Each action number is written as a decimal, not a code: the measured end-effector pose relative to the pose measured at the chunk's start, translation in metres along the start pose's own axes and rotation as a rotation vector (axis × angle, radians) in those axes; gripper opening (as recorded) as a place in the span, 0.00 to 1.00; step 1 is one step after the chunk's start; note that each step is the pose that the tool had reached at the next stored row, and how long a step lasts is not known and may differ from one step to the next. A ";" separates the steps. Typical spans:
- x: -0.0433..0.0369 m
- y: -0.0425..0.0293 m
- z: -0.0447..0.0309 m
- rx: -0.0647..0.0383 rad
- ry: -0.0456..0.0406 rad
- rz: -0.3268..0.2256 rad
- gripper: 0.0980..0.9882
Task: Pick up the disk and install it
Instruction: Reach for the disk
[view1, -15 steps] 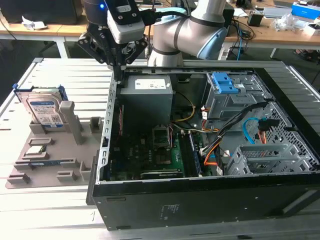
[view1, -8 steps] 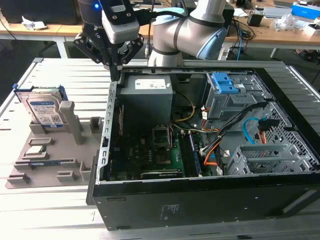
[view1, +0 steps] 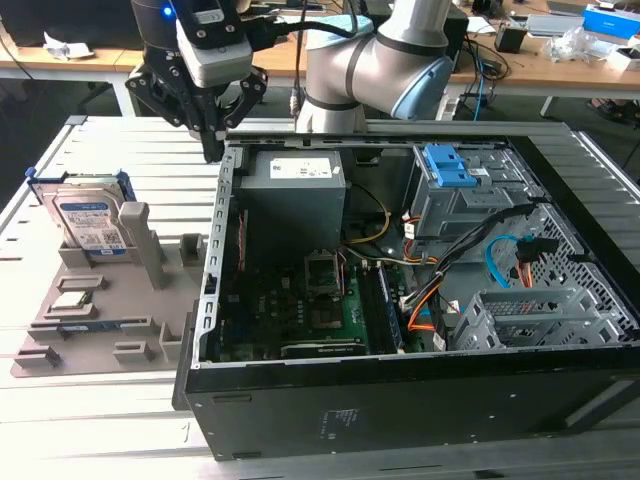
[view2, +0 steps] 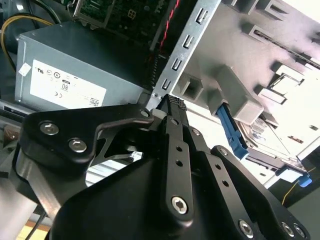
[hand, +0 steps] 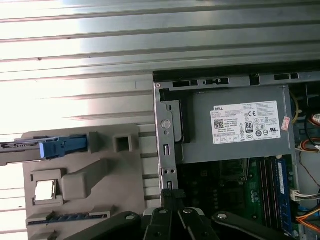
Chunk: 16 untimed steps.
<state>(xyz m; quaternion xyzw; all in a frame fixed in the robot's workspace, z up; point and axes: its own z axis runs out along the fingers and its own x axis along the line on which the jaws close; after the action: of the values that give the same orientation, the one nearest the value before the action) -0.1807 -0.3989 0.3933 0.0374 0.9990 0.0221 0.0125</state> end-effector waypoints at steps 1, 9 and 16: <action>0.0013 -0.0001 0.0000 0.000 0.0000 0.000 0.01; 0.0115 -0.0009 -0.0003 0.000 0.0001 0.000 0.01; 0.0206 -0.0015 -0.0006 0.000 0.0000 0.000 0.01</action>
<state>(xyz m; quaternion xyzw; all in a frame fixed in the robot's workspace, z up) -0.2013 -0.3988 0.3933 0.0374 0.9990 0.0221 0.0125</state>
